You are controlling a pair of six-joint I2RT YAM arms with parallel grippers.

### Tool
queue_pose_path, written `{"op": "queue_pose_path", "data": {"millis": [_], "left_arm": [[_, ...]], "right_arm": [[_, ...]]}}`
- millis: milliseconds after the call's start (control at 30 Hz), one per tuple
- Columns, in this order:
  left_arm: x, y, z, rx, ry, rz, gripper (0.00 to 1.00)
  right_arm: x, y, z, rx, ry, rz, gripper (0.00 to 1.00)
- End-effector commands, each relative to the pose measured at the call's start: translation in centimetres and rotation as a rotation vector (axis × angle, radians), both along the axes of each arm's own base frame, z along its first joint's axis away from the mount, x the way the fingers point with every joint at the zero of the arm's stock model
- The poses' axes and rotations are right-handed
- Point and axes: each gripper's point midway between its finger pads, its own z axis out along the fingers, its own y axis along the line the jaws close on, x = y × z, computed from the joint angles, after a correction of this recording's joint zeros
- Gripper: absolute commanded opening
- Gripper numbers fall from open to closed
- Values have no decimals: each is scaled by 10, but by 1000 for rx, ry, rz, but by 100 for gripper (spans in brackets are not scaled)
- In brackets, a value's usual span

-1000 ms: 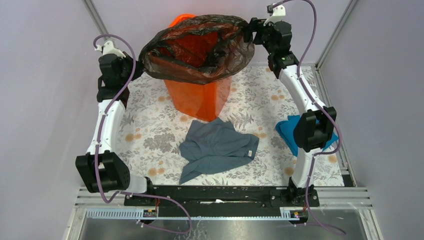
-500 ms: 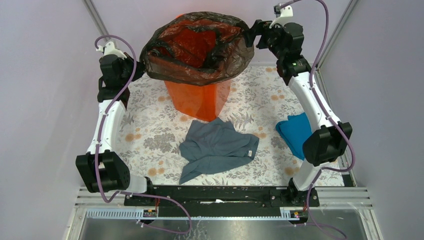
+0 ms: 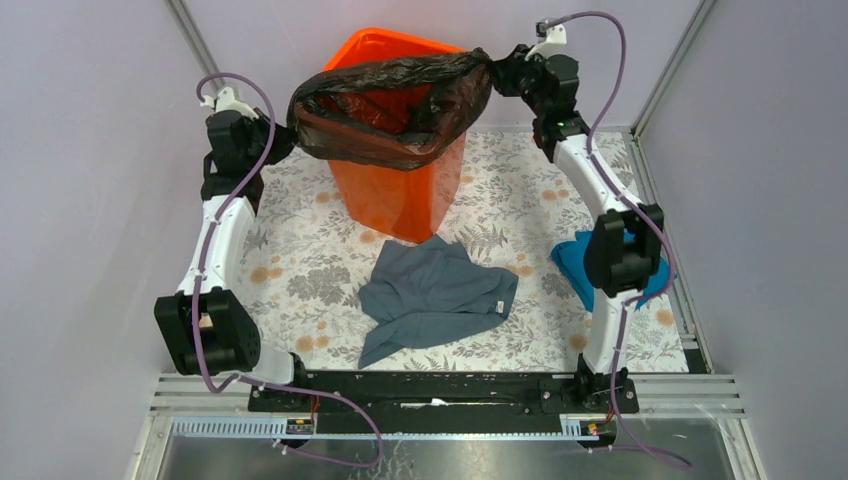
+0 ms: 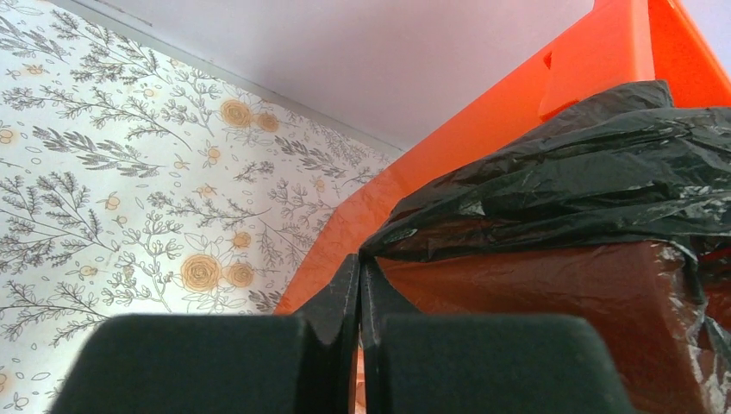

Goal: Put the trash bags into the trash bin

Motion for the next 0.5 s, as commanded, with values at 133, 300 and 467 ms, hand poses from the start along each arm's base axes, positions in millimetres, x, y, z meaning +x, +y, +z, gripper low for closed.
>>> {"op": "queue_pose_path", "data": {"millis": [133,300,467], "left_arm": [[8,-26,2,-27,-25,-66,1],[6,-56,-3,-4,-18,-91,1],[-3,-97,-9,45,-1,-110,1]], "right_arm": [[39,24,15,114,-136,98,21],[44,33,0,134,-72,166,27],[31,-11,2,132,84,34,69]]}}
